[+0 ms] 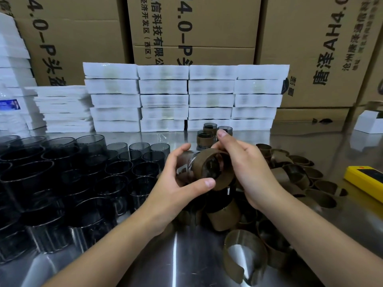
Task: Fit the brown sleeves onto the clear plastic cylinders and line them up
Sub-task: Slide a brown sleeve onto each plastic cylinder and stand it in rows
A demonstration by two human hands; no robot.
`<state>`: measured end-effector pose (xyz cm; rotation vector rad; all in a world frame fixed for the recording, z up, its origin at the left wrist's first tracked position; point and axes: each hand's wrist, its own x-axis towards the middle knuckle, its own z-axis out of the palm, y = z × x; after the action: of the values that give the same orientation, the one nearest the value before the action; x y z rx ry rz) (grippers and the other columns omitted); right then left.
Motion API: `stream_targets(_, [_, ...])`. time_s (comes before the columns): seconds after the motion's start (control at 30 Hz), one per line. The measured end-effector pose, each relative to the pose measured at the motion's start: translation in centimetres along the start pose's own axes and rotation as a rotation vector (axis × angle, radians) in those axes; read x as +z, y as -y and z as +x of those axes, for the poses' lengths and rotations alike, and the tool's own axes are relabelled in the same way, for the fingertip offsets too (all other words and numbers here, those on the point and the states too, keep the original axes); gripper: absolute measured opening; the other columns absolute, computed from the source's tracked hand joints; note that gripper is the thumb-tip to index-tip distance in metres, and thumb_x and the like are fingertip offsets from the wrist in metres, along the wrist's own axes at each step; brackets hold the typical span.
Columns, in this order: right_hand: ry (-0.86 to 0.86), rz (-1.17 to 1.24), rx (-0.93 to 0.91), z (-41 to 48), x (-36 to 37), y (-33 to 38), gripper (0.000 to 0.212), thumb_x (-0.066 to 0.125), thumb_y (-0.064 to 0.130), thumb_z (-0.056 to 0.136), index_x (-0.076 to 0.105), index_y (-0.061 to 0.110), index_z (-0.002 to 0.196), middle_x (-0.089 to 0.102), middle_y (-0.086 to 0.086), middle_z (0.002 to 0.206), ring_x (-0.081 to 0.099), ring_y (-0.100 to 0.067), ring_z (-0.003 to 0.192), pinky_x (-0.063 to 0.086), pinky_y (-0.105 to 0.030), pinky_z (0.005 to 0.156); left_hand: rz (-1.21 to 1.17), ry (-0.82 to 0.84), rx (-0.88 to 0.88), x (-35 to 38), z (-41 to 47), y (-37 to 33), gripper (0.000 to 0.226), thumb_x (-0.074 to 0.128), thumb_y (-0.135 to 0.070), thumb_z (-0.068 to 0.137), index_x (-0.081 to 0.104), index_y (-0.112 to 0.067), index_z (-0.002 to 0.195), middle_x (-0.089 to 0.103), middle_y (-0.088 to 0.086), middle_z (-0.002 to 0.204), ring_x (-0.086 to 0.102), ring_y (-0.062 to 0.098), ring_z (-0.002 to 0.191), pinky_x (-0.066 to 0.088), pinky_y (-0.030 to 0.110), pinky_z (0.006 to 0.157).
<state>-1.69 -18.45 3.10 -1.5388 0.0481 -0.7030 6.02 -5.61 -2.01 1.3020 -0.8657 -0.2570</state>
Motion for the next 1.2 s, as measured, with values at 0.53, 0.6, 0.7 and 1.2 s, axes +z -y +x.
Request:
stream_targets(0.53, [-0.038, -0.216, -0.155, 0.2, 0.1, -0.8, 0.044, 0.048, 0.058, 0.075, 0.067, 0.019, 0.072, 0.069, -0.006, 0.074, 0.063, -0.006, 0.068, 0.049, -0.019, 0.066, -0.145, 0.072, -0.076, -0.7, 0.4, 0.6, 0.075, 0.076, -0.030, 0.056, 0.051, -0.042, 0.125, 0.069, -0.005, 0.111, 0.065, 0.019, 0.111, 0.055, 0.031, 0.086])
stream_targets(0.6, [-0.039, -0.244, -0.171, 0.1, 0.0, -0.9, 0.047, 0.047, 0.059, 0.076, 0.067, 0.017, 0.074, 0.069, -0.007, 0.076, 0.062, -0.003, 0.068, 0.047, -0.015, 0.065, -0.155, 0.053, -0.072, -0.6, 0.5, 0.4, 0.076, 0.076, -0.030, 0.055, 0.051, -0.040, 0.126, 0.070, -0.006, 0.110, 0.065, 0.020, 0.110, 0.055, 0.030, 0.085])
stream_targets(0.7, [-0.041, -0.262, -0.164, 0.2, -0.2, -0.9, 0.055, 0.045, 0.066, 0.073, 0.066, 0.015, 0.075, 0.067, -0.011, 0.073, 0.060, -0.007, 0.064, 0.047, -0.019, 0.061, -0.200, 0.032, -0.072, -0.5, 0.6, 0.2, 0.078, 0.075, -0.028, 0.055, 0.048, -0.035, 0.128, 0.072, -0.010, 0.104, 0.067, 0.019, 0.108, 0.056, 0.027, 0.079])
stream_targets(1.2, [0.166, -0.298, -0.105, 0.2, -0.2, -1.1, 0.028, 0.072, 0.029, 0.081, 0.066, 0.022, 0.108, 0.072, 0.006, 0.099, 0.067, -0.007, 0.093, 0.055, -0.032, 0.084, -0.441, -0.094, -0.097, -1.0, 1.0, -0.8, 0.093, 0.072, -0.028, 0.061, 0.036, -0.005, 0.143, 0.061, 0.019, 0.128, 0.063, 0.028, 0.114, 0.053, 0.039, 0.094])
